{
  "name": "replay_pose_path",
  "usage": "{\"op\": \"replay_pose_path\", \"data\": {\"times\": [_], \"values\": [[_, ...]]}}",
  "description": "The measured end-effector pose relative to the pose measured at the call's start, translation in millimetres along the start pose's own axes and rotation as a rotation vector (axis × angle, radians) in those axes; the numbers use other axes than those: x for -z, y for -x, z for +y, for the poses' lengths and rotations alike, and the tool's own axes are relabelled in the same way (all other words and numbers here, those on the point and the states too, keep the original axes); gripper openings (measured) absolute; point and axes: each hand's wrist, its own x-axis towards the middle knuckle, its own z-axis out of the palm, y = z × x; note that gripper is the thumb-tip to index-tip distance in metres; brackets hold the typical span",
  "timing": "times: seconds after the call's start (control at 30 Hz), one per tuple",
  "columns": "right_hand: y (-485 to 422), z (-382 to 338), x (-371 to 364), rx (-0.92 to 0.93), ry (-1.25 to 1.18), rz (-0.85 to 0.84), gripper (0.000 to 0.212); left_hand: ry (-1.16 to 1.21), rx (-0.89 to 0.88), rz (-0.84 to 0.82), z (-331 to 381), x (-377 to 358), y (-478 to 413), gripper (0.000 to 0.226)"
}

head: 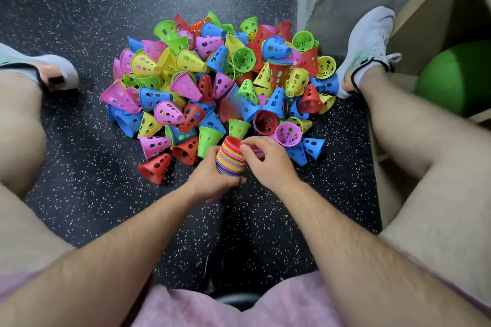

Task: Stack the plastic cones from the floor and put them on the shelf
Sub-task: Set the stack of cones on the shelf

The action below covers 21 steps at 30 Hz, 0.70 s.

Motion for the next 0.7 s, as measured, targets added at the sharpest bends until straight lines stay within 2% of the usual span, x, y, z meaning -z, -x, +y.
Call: {"op": "replay_pose_path", "data": {"times": [0.2,0.37,0.53,0.7], "values": [[-16.5,-42.5,44.0,0.016,-0.011,0.167,0.028,0.124,-0.155,0.020,63.4,13.1,-1.1,0.089],[-36.4,-89.4,109.8,0.177,0.039,0.305,0.016,0.170,-0.309,0.118,133.5,18.1,-8.0,0.090],[-101.0,-144.1,206.8,0.412,0.142,0.531,0.011,0.276,-0.480,0.244,251.2,21.3,-54.2,0.071],[-171.7,-190.2,302.3,0.557,0.200,0.633,0.021,0.388,-0.665,0.271,384.2,29.7,-111.6,0.061]]}}
